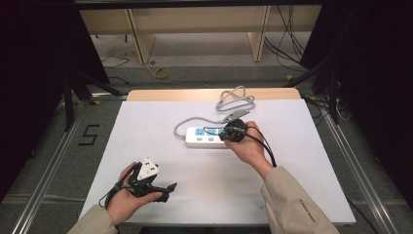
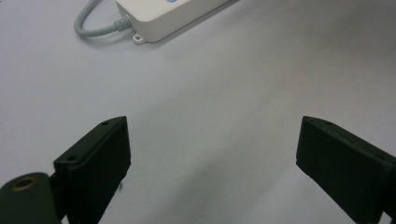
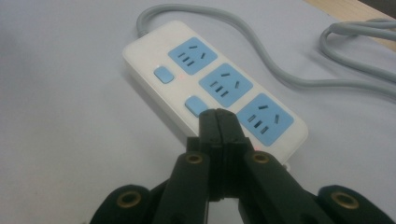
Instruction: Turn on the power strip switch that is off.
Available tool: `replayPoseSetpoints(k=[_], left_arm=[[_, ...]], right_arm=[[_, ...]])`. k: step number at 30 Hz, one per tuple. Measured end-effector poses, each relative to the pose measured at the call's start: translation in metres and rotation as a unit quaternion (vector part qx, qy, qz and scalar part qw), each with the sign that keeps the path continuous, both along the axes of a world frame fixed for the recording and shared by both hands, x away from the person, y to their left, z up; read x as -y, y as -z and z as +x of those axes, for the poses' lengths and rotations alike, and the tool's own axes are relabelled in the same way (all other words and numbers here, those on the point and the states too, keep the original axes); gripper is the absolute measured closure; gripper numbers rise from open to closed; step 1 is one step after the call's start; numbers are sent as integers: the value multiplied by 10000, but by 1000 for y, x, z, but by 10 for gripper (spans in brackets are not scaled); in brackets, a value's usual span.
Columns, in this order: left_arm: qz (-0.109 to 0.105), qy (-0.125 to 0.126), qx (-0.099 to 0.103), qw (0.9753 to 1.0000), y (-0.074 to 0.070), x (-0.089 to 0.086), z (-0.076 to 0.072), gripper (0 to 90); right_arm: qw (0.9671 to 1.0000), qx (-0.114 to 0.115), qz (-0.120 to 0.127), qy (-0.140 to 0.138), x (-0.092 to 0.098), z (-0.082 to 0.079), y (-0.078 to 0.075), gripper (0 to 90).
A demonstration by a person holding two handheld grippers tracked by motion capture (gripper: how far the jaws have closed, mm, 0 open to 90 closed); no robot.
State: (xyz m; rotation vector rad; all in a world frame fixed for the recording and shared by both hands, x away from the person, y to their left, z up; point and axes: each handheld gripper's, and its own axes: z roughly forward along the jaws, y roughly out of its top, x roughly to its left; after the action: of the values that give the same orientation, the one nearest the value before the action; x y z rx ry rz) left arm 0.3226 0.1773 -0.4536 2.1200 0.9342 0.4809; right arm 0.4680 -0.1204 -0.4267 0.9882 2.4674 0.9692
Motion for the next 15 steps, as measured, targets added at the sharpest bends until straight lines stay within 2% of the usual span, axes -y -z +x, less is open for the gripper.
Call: replayPoseSetpoints(k=[15], left_arm=[[18, 17, -5, 10000, 0, 0, 0, 97]], right_arm=[[9999, -117, -110, -8, -9, 10, -1, 900]])
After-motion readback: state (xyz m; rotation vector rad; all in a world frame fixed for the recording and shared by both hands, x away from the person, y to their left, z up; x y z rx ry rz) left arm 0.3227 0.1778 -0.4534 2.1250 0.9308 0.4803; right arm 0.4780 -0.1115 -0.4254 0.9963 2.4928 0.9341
